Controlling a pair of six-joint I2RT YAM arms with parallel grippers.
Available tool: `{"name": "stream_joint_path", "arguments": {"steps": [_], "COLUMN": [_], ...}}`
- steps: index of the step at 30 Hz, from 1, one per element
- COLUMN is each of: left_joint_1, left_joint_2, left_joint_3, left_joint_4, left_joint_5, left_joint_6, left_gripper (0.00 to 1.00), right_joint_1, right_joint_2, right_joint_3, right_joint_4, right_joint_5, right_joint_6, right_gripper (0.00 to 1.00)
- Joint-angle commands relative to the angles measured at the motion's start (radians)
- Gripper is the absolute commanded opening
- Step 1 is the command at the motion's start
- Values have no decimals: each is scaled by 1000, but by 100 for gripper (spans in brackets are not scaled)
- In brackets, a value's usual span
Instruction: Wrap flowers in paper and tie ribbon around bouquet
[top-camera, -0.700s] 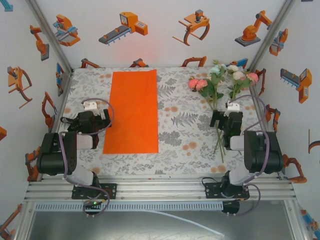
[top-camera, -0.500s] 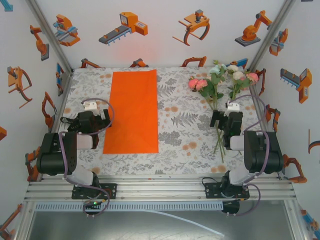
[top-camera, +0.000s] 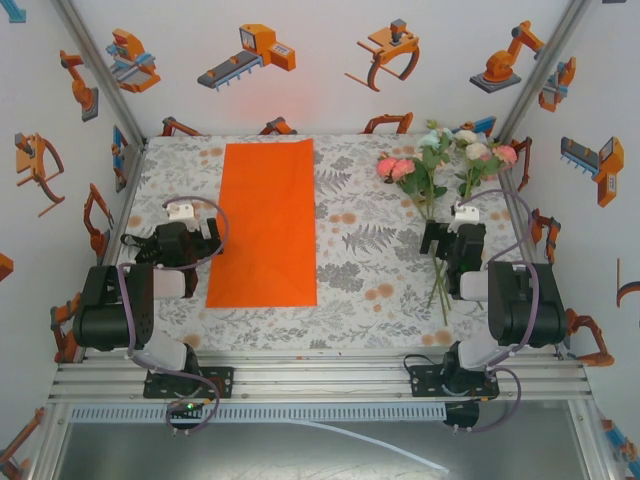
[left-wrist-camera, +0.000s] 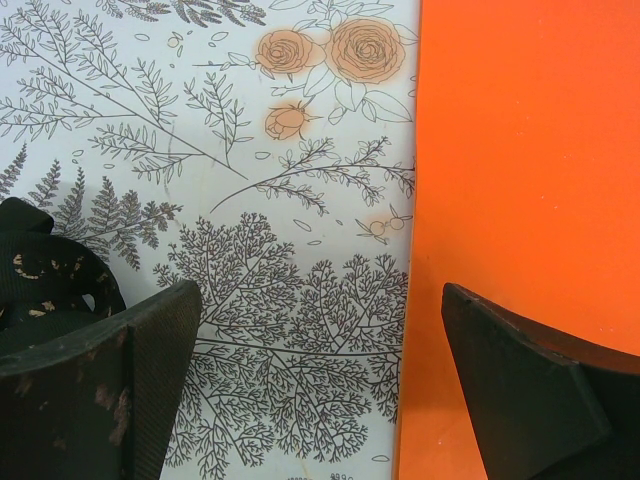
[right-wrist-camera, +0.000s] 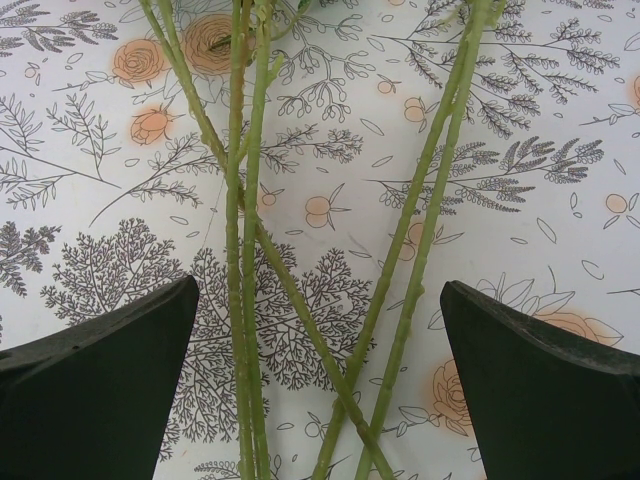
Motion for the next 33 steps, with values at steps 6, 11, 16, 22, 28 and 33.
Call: {"name": "stream_joint_path", "arguments": {"steps": [6, 11, 16, 22, 28, 33], "left_joint_1": [5, -8, -53, -73, -63, -33], "left_joint_2": [-10, -37, -309, -396, -129, 36], "left_joint_3": [20, -5, 26, 322, 615, 685], "left_joint_4": [-2, 32, -230, -769, -1096, -1121], "left_joint_5": [14, -34, -199, -86, 106, 139], "left_joint_6": [9, 6, -29, -315, -372, -341], "left_gripper": [97, 97, 97, 97, 100, 81], "right_joint_1": [2, 6, 45, 423, 715, 807], "right_joint_2": [-72, -282, -465, -387, -111, 91], "right_joint_3": [8, 104, 297, 500, 702, 794], "right_joint_4": [-14, -403, -864, -1084, -1089, -1052], "right_joint_5": [-11, 70, -3, 32, 9, 14], "right_joint_6": [-9, 113, 474, 510, 584, 595], "right_gripper": [99, 99, 93, 92, 92, 91]}}
